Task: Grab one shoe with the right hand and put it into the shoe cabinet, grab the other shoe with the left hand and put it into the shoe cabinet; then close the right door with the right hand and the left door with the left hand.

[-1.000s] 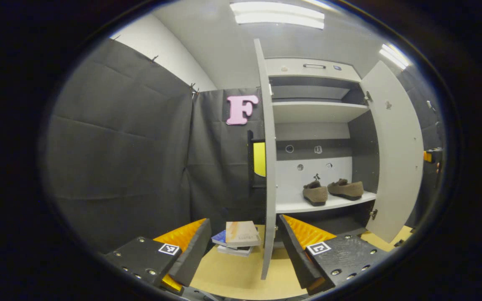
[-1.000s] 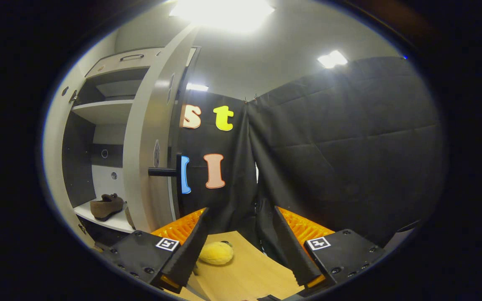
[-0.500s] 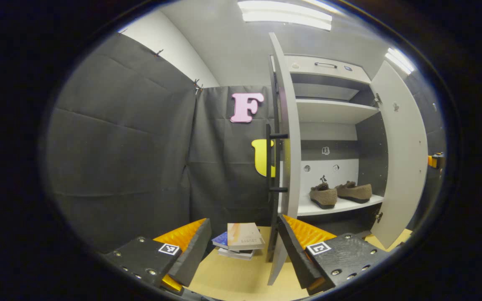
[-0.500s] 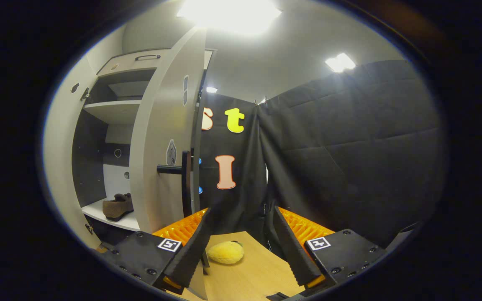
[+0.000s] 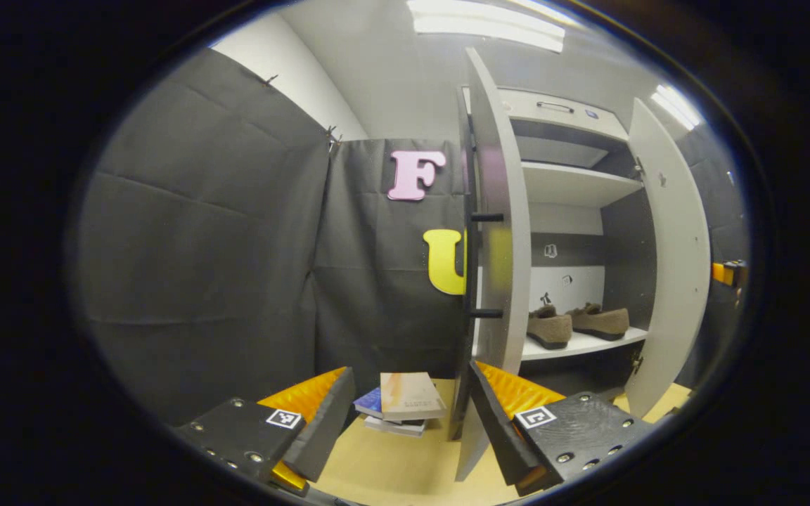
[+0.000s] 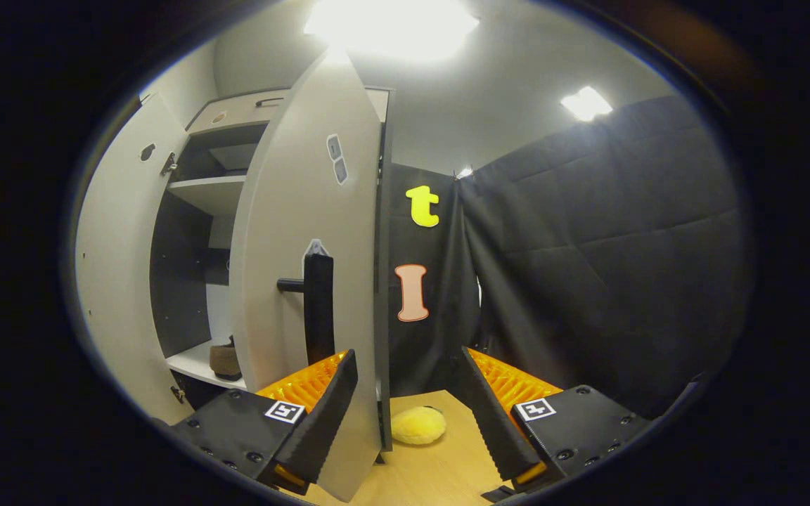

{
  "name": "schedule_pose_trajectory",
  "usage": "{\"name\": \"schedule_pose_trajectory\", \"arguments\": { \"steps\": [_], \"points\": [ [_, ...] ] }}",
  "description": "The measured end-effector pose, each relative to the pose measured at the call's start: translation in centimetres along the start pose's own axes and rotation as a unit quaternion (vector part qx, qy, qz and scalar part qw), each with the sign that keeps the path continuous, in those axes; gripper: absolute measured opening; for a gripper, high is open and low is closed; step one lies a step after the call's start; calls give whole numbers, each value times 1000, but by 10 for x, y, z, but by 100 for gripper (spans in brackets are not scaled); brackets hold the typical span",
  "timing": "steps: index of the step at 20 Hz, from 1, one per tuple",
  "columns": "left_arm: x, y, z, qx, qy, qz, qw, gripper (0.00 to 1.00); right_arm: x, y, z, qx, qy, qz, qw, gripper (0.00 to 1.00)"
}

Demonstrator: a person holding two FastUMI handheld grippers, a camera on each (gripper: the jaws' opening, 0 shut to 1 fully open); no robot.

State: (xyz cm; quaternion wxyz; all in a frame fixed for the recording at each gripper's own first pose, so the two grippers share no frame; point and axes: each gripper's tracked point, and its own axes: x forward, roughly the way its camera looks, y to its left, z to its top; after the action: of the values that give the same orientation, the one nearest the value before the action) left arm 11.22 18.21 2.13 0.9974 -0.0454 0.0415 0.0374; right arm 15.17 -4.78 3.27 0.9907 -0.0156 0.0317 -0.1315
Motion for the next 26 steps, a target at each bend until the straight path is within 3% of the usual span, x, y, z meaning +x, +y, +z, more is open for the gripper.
{"name": "schedule_pose_trajectory", "arguments": {
  "steps": [2,4,5,7,14,16,17,19,21,26],
  "points": [
    [0,7,-2,-1,2,3,1000,98,2,14,0,8,0,13,1000,93],
    [-3,14,-3,-1,4,8,1000,93,5,29,-3,17,3,28,999,93],
    [-2,19,-2,-1,4,11,1000,98,7,37,-3,19,4,37,999,88],
    [-5,26,-3,1,4,17,1000,93,12,53,-2,19,4,54,998,93],
    [-11,41,-5,0,10,38,999,97,29,96,-12,-8,16,86,996,93],
    [-15,42,-6,1,11,43,999,98,30,98,-12,-10,17,87,996,88],
    [-15,43,-6,0,11,45,999,98,30,98,-13,-10,19,89,996,93],
    [-17,43,-6,-1,13,47,999,98,26,96,-12,-5,21,92,996,90],
    [-19,44,-5,2,16,48,999,98,19,93,-12,0,21,97,995,96],
    [-19,47,13,3,4,36,999,98,-4,66,-12,-21,13,88,996,94]
  ]
}}
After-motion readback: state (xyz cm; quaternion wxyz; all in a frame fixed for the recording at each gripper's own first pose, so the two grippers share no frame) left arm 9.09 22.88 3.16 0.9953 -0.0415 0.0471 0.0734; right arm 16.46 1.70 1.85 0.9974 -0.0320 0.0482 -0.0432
